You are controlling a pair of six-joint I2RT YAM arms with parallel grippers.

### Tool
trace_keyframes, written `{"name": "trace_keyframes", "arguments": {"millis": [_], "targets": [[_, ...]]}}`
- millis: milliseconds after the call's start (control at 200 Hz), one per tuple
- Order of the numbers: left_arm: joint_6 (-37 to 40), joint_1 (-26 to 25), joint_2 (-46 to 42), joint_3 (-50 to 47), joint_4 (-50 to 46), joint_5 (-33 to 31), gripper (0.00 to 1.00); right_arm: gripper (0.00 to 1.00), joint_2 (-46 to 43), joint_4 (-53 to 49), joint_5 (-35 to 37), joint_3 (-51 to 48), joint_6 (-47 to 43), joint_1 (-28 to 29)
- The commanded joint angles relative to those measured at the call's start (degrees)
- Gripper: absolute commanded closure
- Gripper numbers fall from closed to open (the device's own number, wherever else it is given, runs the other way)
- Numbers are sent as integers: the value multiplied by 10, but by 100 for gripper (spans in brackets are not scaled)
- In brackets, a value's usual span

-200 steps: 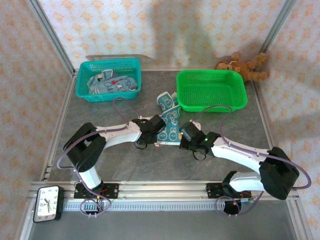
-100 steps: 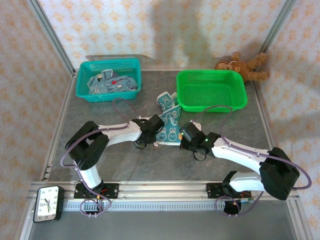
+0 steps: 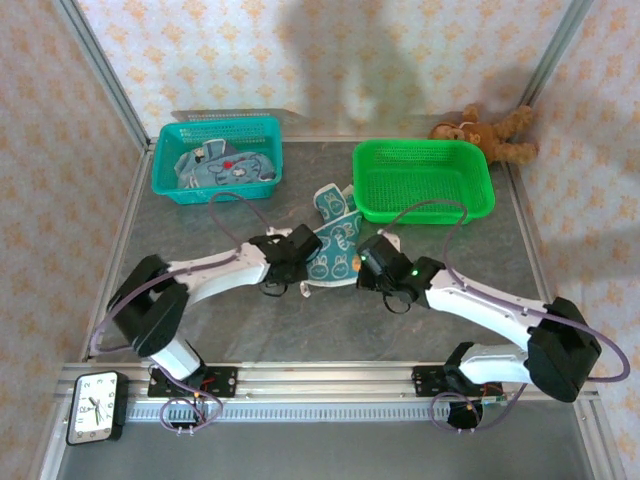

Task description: Fold and stack the towels

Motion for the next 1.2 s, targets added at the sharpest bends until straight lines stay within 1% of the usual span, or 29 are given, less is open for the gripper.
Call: {"name": "trace_keyframes", "arguments": {"millis": [0, 130, 215, 305, 410, 545, 636, 671, 766, 831, 956, 1081, 1196], "targets": [[7, 0, -83, 71, -65, -49, 100, 100, -20, -26, 64, 78, -43, 2], [29, 3, -139, 148, -97, -90, 100, 100, -20, -30, 112, 174, -101, 2], [51, 10, -159, 204, -105, -114, 100, 100, -14, -10, 135, 231, -151, 1], [82, 23, -162, 277, -112, -131, 100, 100, 6, 24, 152, 282, -210, -1], [132, 40, -142, 366, -118, -139, 100, 100, 40, 41, 176, 353, -260, -11], [175, 73, -94, 475, -142, -123, 100, 100, 87, 51, 178, 443, -290, -40], [186, 96, -64, 534, -156, -109, 100, 100, 112, 65, 168, 490, -303, -60], [206, 106, -53, 555, -159, -101, 100, 100, 123, 64, 162, 508, -304, -68], [217, 134, -21, 615, -178, -71, 100, 100, 153, 54, 149, 564, -321, -74], [221, 146, 0, 655, -198, -62, 100, 100, 171, 40, 148, 598, -325, -75], [230, 152, 12, 681, -203, -50, 100, 100, 190, 27, 132, 628, -324, -76], [230, 153, 4, 671, -205, -43, 100, 100, 189, 26, 123, 626, -316, -75], [219, 153, -17, 645, -202, -27, 100, 100, 177, 19, 99, 619, -308, -76]]}}
